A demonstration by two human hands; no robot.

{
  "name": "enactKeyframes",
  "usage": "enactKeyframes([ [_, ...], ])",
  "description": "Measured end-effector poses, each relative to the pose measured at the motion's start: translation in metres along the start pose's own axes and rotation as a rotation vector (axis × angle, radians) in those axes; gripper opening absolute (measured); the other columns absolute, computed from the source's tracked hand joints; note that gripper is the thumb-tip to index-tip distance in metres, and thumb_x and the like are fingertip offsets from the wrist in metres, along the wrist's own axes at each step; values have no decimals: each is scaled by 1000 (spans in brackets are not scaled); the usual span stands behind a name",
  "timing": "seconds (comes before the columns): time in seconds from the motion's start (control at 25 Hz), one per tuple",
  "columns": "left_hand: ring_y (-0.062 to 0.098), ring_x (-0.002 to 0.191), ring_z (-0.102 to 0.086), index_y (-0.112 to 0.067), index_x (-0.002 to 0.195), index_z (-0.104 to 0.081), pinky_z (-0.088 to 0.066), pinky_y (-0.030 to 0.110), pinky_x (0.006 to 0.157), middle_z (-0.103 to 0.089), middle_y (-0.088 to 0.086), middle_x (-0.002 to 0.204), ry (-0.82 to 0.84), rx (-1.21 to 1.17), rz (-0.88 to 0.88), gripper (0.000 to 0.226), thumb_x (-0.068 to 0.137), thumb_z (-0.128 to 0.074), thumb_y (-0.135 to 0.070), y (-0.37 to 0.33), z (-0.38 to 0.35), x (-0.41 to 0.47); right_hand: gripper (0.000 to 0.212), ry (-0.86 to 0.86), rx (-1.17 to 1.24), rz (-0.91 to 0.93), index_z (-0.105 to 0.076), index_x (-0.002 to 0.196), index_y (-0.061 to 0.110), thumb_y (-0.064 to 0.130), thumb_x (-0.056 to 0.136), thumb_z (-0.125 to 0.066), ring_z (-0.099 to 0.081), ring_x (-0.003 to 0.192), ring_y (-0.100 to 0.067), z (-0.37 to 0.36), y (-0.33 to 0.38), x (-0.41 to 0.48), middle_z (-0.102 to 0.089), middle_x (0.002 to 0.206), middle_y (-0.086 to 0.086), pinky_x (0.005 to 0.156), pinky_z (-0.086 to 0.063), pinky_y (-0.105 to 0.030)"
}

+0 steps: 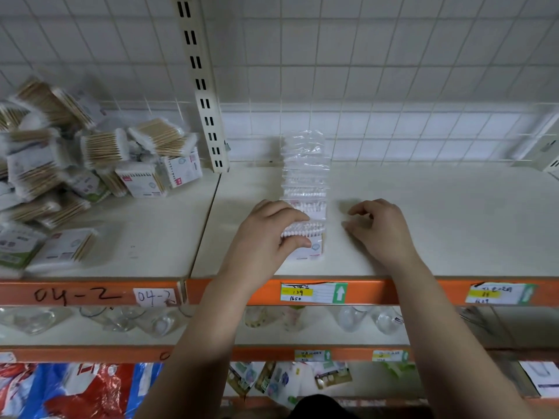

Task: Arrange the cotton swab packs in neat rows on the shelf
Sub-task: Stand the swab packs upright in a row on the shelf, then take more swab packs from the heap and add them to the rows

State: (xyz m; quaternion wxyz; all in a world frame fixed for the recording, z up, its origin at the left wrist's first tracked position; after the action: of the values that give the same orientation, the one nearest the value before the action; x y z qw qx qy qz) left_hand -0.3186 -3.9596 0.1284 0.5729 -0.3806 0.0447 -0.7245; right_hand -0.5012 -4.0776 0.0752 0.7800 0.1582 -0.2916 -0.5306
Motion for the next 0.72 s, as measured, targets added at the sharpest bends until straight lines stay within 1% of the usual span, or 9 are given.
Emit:
enactKeyframes([
  [0.08, 13, 100, -51, -14, 102, -70, -37, 12, 83, -61, -5, 99, -17, 7, -21, 31, 76, -74, -30, 0, -3, -1, 14, 5, -2, 12, -70, 90, 17, 22, 77, -73, -53, 85, -28, -3, 2, 0, -54, 80, 3, 76, -31, -25],
  [0.16, 11, 97, -50, -13, 100, -71, -40, 14, 79, -52, -7, 97, -55, -24, -13, 30, 73, -79, -25, 1, -2, -2, 12, -6, -9, 15, -69, 89, 18, 21, 78, -72, -53, 86, -27, -2, 3, -1, -53, 79, 4, 76, -28, -23],
  [0.24, 10, 95, -47, -13, 99, -72, -41, 16, 75, -46, -10, 96, -72, -33, -15, 30, 72, -80, -24, 0, -1, -2, 10, -8, -22, 41, -69, 88, 15, 17, 79, -70, -53, 84, -24, -2, 7, -2, -53, 78, 4, 78, -25, -22],
  [0.4, 12, 94, -46, -16, 99, -74, -42, 21, 75, -47, -10, 93, -92, -22, -12, 30, 72, -78, -26, 3, -4, 5, 7, -9, -35, 71, -69, 86, 15, 16, 79, -69, -52, 81, -20, -1, 12, -3, -54, 79, 3, 79, -22, -19],
  [0.52, 14, 92, -46, -20, 102, -74, -46, 29, 70, -50, -11, 92, -98, 36, 28, 31, 73, -78, -29, 9, -7, 12, 6, -11, -33, 63, -69, 85, 15, 15, 79, -69, -52, 81, -20, -1, 11, -3, -55, 79, 3, 79, -22, -19],
  [0.6, 15, 91, -46, -22, 103, -73, -46, 30, 69, -51, -12, 93, -101, 57, 46, 31, 74, -76, -33, 11, -8, 15, 6, -12, -33, 66, -69, 85, 16, 16, 79, -69, -54, 82, -21, -2, 11, -2, -56, 80, 3, 80, -22, -19],
  [0.72, 13, 96, -46, -22, 106, -71, -45, 29, 74, -49, -15, 96, -86, 48, 59, 33, 76, -76, -34, 13, -9, 15, 8, -7, -35, 62, -69, 87, 15, 15, 79, -68, -55, 84, -23, -3, 11, -2, -55, 81, 4, 81, -23, -19],
])
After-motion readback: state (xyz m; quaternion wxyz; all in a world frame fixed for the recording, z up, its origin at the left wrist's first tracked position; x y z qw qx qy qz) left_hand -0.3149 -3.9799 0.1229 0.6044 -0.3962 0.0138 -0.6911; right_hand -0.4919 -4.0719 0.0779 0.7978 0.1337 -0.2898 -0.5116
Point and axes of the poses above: each hand's wrist, its own x-axis towards the middle knuckle, its own z-axis out of the back of the hand, y = z × x, the point moved 9 cm from there along x, towards the middle knuckle
